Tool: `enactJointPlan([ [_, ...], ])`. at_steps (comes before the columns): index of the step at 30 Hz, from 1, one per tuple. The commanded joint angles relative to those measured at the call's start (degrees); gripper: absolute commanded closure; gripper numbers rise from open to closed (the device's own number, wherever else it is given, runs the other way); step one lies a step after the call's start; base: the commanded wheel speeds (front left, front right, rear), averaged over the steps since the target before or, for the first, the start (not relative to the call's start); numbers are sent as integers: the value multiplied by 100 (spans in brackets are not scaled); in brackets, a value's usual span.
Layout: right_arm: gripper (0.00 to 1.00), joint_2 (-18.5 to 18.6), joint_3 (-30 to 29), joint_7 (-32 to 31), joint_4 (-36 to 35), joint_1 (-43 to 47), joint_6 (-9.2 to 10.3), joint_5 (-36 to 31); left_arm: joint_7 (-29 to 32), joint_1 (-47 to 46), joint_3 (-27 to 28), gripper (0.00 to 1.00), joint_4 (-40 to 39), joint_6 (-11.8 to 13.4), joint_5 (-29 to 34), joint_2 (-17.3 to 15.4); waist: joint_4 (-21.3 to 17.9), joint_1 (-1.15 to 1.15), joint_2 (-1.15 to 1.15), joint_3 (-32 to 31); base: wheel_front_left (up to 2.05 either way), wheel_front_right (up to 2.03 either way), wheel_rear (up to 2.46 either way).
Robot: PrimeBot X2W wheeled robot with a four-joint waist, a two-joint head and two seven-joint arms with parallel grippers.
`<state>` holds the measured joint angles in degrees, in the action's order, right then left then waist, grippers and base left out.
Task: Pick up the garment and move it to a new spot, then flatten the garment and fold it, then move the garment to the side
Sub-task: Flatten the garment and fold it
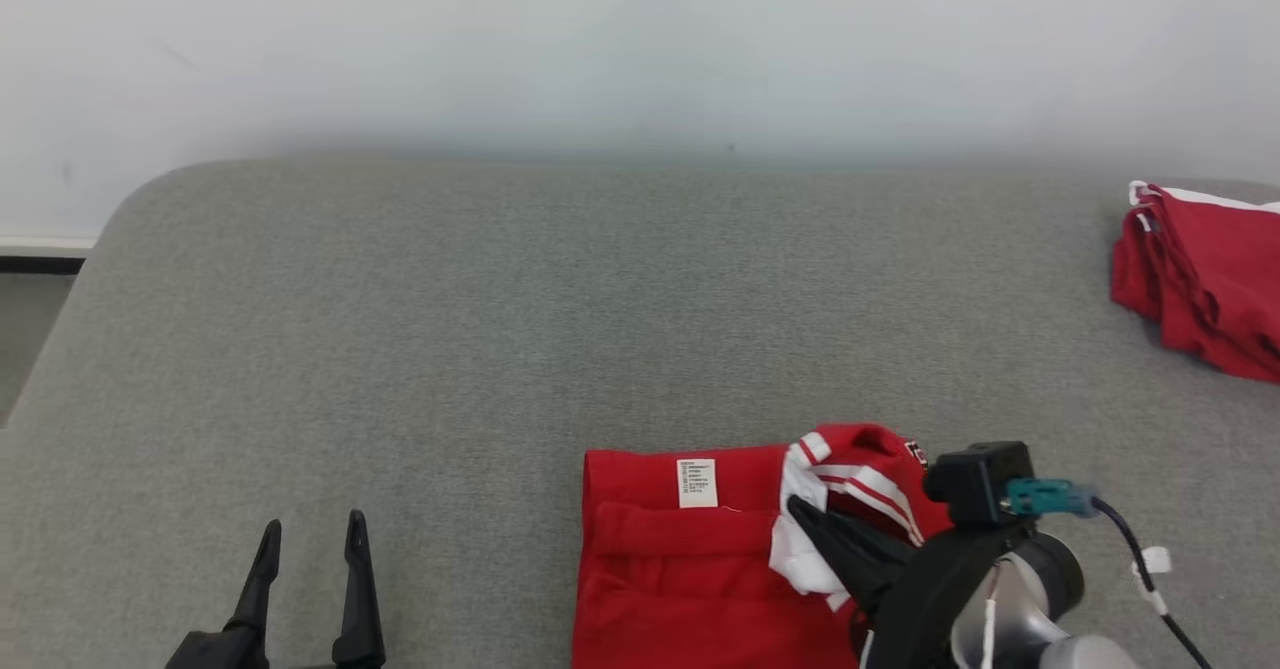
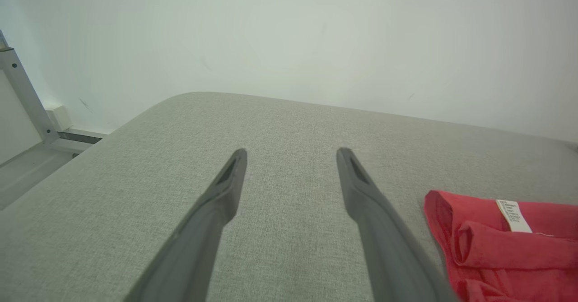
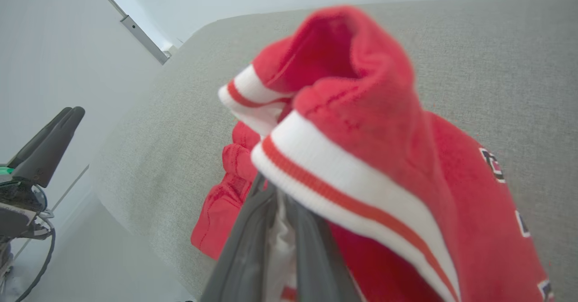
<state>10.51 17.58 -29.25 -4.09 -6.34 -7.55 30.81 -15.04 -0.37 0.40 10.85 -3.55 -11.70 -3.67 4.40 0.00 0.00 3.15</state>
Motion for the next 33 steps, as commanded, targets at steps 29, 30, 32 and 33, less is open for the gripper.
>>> enactJointPlan([
  [29, 0, -576, 974, 1109, 2326, -1322, 13, -45, -17, -431, -517, 0, 491, -14, -150, 80, 729, 0, 0, 79, 0, 0, 0],
  [30, 0, -513, 1021, 1135, 2270, -1300, 13, -4, -17, -411, -502, 0, 495, -14, -138, 81, 703, 0, 0, 54, 0, 0, 0],
  [32, 0, -372, 1081, 1166, 2123, -1218, 13, 35, -17, -360, -470, 0, 496, -17, -110, 81, 651, 0, 0, 1, 0, 0, 0],
  [33, 0, -314, 1123, 1164, 2026, -1152, 13, 83, -17, -327, -443, 0, 492, -15, -102, 79, 614, 0, 0, -30, 0, 0, 0],
])
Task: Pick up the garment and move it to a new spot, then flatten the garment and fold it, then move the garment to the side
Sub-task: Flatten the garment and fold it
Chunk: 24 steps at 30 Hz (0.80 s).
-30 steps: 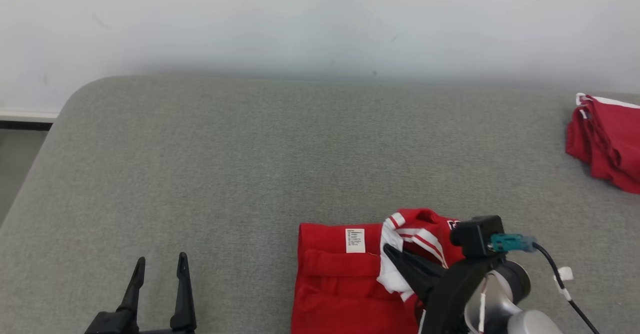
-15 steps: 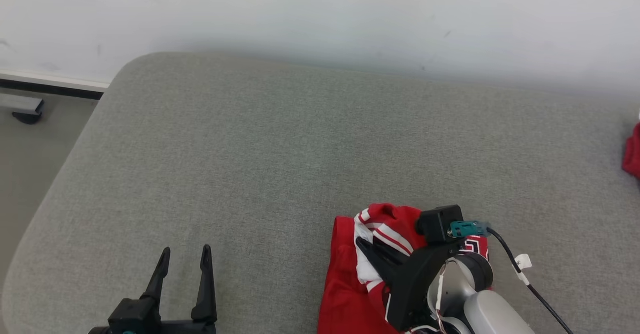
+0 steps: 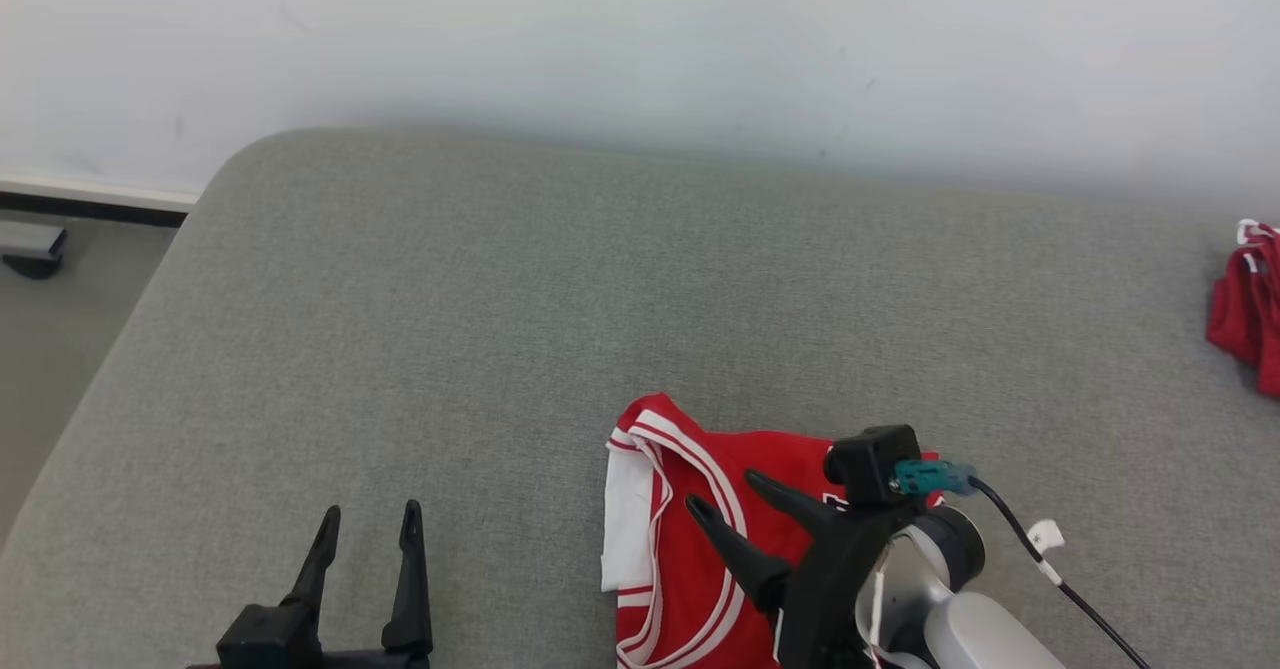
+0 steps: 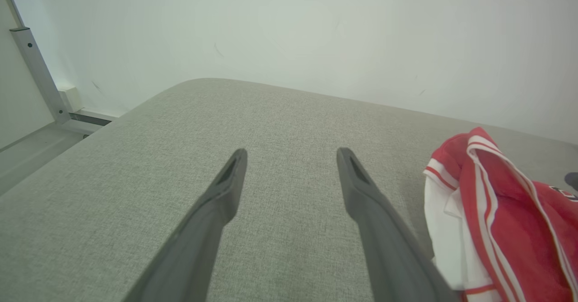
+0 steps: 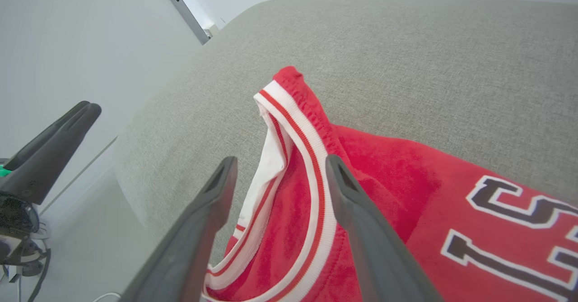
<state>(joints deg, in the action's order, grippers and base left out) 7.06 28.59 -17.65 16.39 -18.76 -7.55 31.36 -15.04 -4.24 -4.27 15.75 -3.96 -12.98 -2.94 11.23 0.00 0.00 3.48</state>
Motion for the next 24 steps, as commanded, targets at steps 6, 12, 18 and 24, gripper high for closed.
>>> enactJointPlan([
  [6, 0, 418, -51, 86, -854, 446, 13, 284, -16, 198, 159, 0, -94, 29, 94, 8, -311, 0, 0, -109, 0, 0, 0],
  [12, 0, 477, -630, 530, -1499, 746, 13, 169, -17, 285, 272, 0, -221, 40, 167, 6, -568, 0, 0, -96, 0, 0, 0],
  [18, 0, 414, -1427, 1211, -1863, 1097, 13, -101, -16, 343, 419, 0, -406, 13, 234, -28, -858, 0, 0, -87, 0, 0, 0],
  [24, 0, 295, -2060, 1926, -1982, 1533, 13, -361, -17, 431, 545, 0, -521, 2, 288, -48, -1056, 0, 0, -109, 0, 0, 0],
])
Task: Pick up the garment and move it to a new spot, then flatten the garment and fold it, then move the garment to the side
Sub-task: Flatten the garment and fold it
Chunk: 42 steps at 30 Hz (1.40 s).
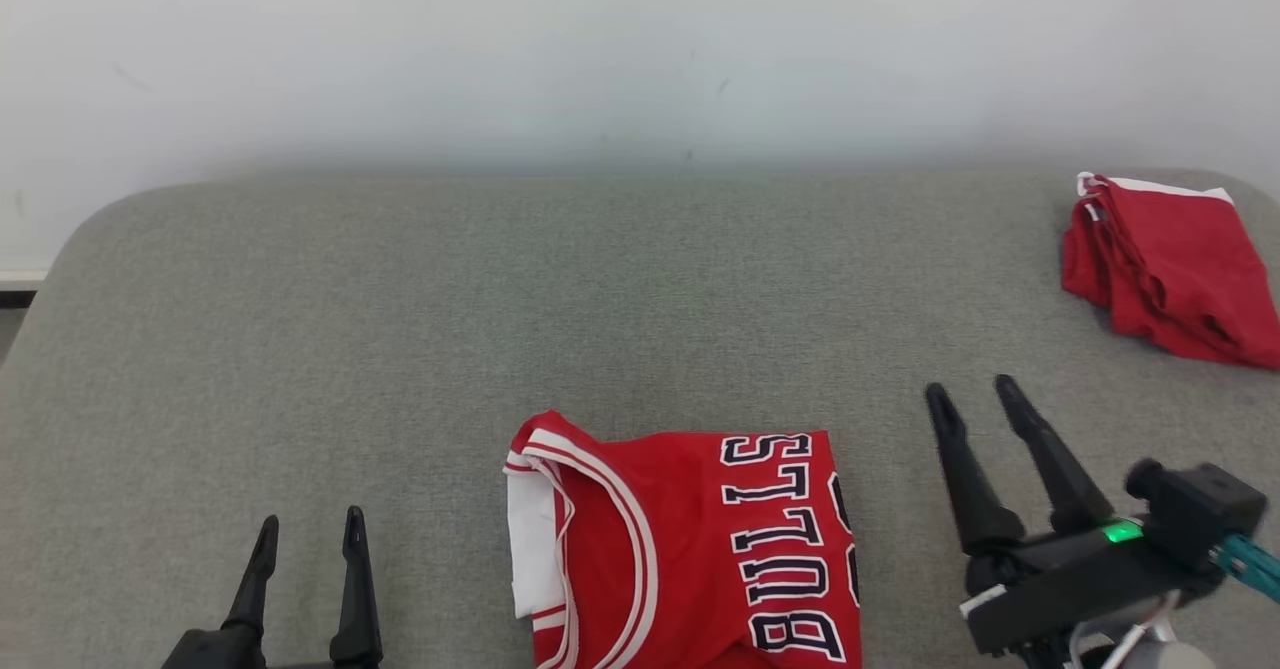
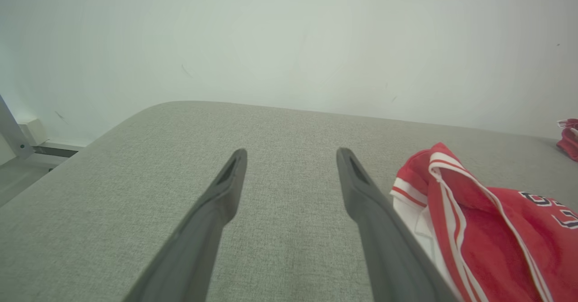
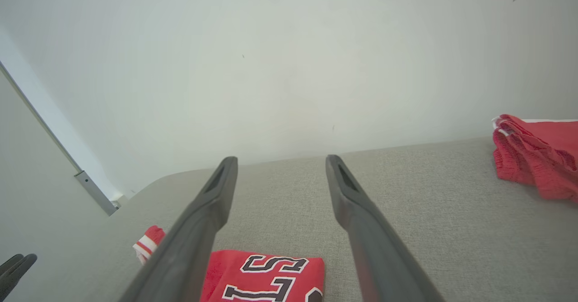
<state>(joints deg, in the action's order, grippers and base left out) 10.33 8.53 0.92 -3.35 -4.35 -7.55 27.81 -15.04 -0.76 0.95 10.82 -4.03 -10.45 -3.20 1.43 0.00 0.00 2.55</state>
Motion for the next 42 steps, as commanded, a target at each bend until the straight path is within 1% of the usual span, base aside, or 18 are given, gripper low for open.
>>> enactJointPlan([
  [1, 0, -110, -172, 177, 0, 185, 13, 25, -17, 98, 35, 0, -50, 1, 50, -22, -99, 0, 0, -26, 0, 0, 0],
  [2, 0, -110, -172, 177, 0, 185, 13, 25, -17, 98, 35, 0, -50, 1, 50, -22, -99, 0, 0, -26, 0, 0, 0],
  [8, 0, -228, -533, 655, 81, 583, 13, -101, -17, 215, 159, 0, -185, -25, 122, -38, -235, 0, 0, -106, 0, 0, 0],
  [11, 0, -144, -540, 906, 165, 748, 13, -303, -17, 316, 192, 0, -291, -6, 158, -28, -274, 0, 0, -156, 0, 0, 0],
  [14, 0, -245, -543, 1102, 277, 894, 13, -324, -17, 372, 264, 0, -339, -16, 187, -44, -297, 0, 0, -206, 0, 0, 0],
  [18, 0, -223, -474, 1280, 440, 1023, 13, -565, -17, 469, 305, 0, -454, 48, 290, -33, -291, 0, 0, -239, 0, 0, 0],
  [20, 0, -289, -474, 1345, 515, 1052, 13, -614, -17, 509, 327, 0, -514, 63, 308, -30, -272, 0, 0, -248, 0, 0, 0],
  [23, 0, -381, -513, 1396, 621, 1097, 13, -646, -17, 549, 369, 0, -566, 68, 326, -29, -231, 0, 0, -260, 0, 0, 0],
  [26, 0, -441, -461, 1427, 709, 1122, 13, -686, -17, 587, 401, 0, -619, 6, 329, -52, -194, 0, 0, -267, 0, 0, 0],
  [34, 0, -514, -500, 1429, 672, 1066, 13, -881, -17, 651, 325, 0, -692, -131, 441, -161, -87, 0, 0, -267, 0, 0, 0],
  [42, 0, -559, -524, 1429, 723, 1014, 13, -1083, -17, 681, 278, 0, -698, -191, 484, -227, -19, 0, 0, -251, 0, 0, 0],
])
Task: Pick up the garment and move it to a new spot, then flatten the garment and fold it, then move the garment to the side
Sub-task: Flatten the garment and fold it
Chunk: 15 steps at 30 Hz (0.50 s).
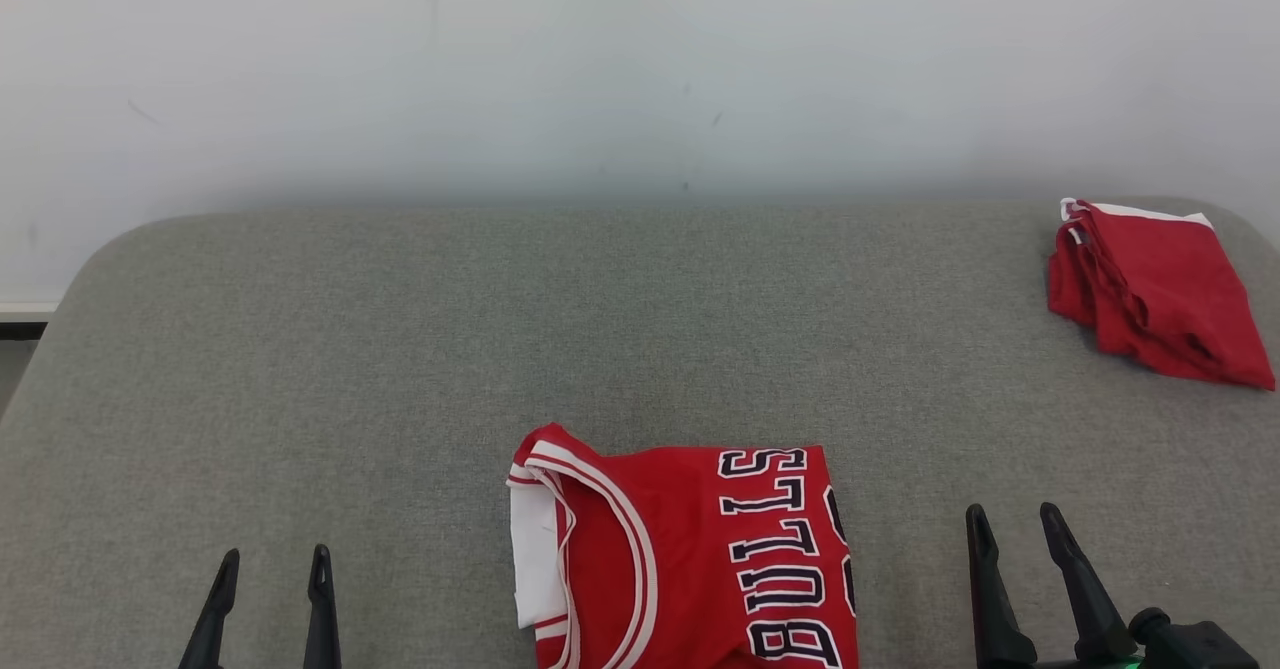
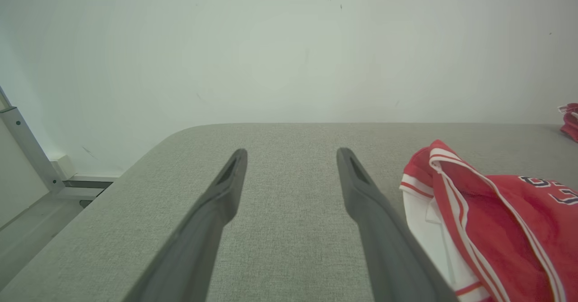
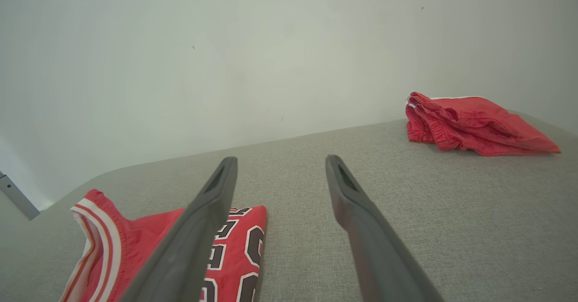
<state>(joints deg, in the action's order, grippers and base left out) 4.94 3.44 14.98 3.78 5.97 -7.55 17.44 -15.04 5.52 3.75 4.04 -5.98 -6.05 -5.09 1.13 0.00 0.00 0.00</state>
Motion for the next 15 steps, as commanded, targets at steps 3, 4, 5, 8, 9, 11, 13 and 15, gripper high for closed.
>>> enactJointPlan([
  [3, 0, -28, -8, 23, 38, -25, 13, -112, -17, 51, -19, 0, -5, -5, 73, -56, 29, 0, 0, 9, 0, 0, 0],
  [4, 0, -30, 3, 23, 55, -30, 13, -151, -17, 47, -24, 0, 0, -10, 87, -56, 37, 0, 0, 11, 0, 0, 0],
  [5, 0, -31, 7, 23, 68, -33, 13, -177, -17, 45, -23, 0, 3, -12, 96, -58, 41, 0, 0, 12, 0, 0, 0],
  [8, 0, -48, -4, 24, 101, -50, 13, -212, -17, 56, -1, 0, 20, -15, 107, -63, 44, 0, 0, 12, 0, 0, 0],
  [9, 0, -54, -3, 24, 109, -58, 13, -219, -17, 58, 8, 0, 29, -16, 109, -62, 45, 0, 0, 11, 0, 0, 0],
  [11, 0, -59, -4, 24, 125, -65, 13, -220, -17, 63, 14, 0, 47, -17, 114, -57, 45, 0, 0, 6, 0, 0, 0],
  [13, 0, -61, 5, 24, 138, -69, 13, -236, -17, 64, 19, 0, 58, -20, 108, -51, 44, 0, 0, 4, 0, 0, 0],
  [15, 0, -63, 13, 24, 143, -72, 13, -226, -17, 64, 18, 0, 60, -23, 111, -46, 44, 0, 0, 3, 0, 0, 0],
])
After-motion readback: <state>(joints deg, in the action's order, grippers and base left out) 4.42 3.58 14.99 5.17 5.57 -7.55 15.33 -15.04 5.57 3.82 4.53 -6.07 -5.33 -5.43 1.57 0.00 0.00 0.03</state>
